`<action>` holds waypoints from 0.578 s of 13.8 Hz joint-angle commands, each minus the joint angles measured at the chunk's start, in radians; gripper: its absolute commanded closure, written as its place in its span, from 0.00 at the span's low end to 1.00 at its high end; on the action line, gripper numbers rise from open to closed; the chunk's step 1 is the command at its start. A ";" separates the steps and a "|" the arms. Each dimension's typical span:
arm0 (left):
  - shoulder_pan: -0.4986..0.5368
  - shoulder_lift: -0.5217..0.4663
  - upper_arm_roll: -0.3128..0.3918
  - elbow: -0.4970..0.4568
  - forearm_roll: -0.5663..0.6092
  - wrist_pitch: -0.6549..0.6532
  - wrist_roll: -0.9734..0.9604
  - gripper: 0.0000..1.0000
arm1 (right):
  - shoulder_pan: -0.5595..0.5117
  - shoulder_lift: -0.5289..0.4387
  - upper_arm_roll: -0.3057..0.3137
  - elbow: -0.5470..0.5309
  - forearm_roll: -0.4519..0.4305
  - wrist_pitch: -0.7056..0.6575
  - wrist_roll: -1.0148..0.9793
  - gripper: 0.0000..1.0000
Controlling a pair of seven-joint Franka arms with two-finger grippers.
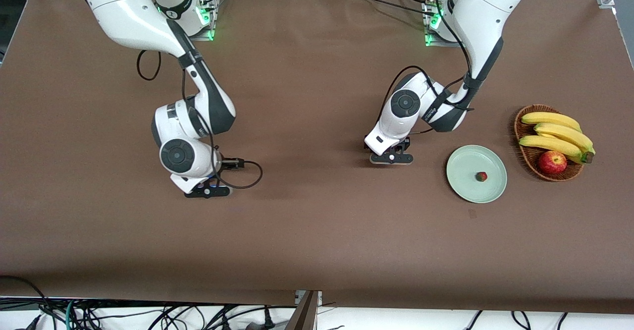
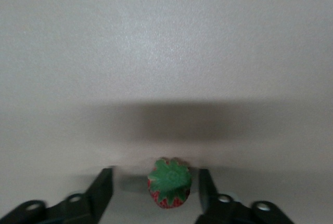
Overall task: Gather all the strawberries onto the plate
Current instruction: 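Drop the strawberry onto the plate while the right gripper reaches the last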
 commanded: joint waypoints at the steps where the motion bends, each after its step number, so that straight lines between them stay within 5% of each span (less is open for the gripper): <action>1: -0.008 0.001 0.005 0.015 0.033 0.000 -0.024 0.65 | -0.031 -0.055 -0.024 -0.089 -0.008 0.024 -0.083 0.00; 4: 0.003 -0.016 0.005 0.015 0.035 -0.012 -0.015 0.79 | -0.053 -0.042 -0.035 -0.111 -0.008 0.097 -0.119 0.00; 8: 0.043 -0.096 0.010 0.052 0.035 -0.194 0.080 0.79 | -0.054 -0.013 -0.040 -0.143 -0.006 0.217 -0.119 0.00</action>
